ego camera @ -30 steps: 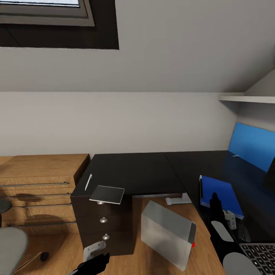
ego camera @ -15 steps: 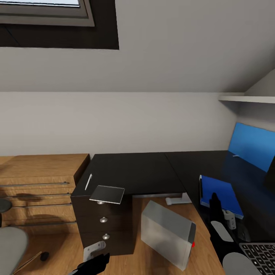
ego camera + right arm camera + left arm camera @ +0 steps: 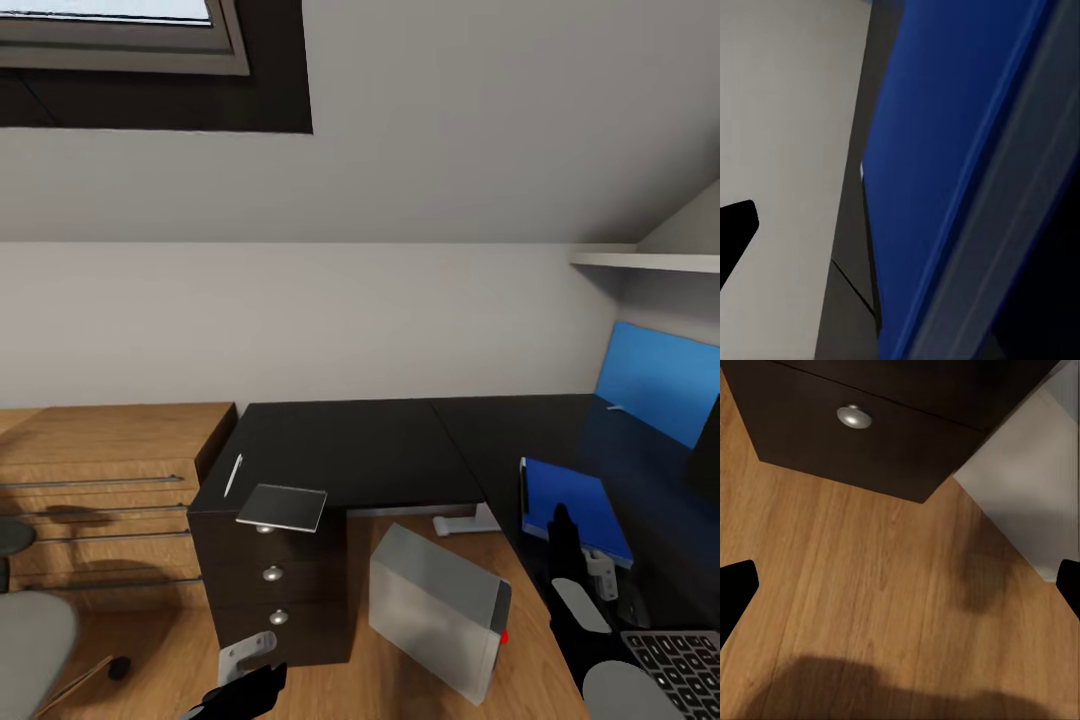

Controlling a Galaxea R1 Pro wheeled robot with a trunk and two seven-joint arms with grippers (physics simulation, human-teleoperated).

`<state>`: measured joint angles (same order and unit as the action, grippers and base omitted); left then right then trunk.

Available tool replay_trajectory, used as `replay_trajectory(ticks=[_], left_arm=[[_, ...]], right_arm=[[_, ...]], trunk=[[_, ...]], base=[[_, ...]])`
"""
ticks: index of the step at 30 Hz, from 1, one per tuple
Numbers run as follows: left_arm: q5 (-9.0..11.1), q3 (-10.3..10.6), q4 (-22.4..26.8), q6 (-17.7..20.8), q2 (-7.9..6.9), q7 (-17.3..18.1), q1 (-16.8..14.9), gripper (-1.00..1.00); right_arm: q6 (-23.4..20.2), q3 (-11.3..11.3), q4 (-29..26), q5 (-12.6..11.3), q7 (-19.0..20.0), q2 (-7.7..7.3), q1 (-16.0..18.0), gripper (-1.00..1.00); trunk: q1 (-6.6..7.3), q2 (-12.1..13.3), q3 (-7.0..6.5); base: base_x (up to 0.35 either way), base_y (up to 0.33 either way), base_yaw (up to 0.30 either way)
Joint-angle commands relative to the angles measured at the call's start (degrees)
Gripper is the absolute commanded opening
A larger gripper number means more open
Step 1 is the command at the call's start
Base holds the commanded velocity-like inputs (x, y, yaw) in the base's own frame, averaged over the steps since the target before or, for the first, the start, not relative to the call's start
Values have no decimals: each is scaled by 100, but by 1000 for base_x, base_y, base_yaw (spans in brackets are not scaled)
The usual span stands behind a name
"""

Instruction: In the bedroom, organize the workspace by keeping the computer under the desk, ensuring the monitor is on the desk, placing the keyboard on the desk next to the monitor, placing the mouse on the desk next to the keyboard, moving the folder from the swivel chair onto the desk next to the mouse, stacking the notebook on top of the folder with the pen on top of the notebook, and positioning the swivel chair next to the desk.

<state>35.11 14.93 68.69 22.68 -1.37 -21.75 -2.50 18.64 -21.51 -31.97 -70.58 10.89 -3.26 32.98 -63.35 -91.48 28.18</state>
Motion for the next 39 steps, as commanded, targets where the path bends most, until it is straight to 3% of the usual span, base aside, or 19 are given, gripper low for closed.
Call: replay_trajectory(ticks=[1, 9, 32, 37, 39], left_arm=[[59, 19, 7, 5, -9, -58, -5, 100], [58, 19, 4, 3, -10, -58, -5, 100], [61, 19, -2, -9, -14, -59, -5, 100], [52, 16, -13, -15, -13, -83, -5, 100], [50, 17, -16, -17, -13, -93, -5, 100]], right_arm=[[8, -3, 6, -62, 45, 0, 6, 100], [8, -3, 6, -62, 45, 0, 5, 100], [8, 2, -6, -44, 54, 5, 5, 100], [12, 148, -118, 198, 149, 42, 1, 100], [14, 292, -204, 429, 231, 128, -5, 100]], trunk=[[23, 38, -12], [199, 359, -156], [199, 359, -156], [199, 359, -156], [199, 359, -156]], base=[[0, 0, 0], [0, 0, 0], [-57, 0, 0], [-3, 0, 0], [-1, 0, 0]])
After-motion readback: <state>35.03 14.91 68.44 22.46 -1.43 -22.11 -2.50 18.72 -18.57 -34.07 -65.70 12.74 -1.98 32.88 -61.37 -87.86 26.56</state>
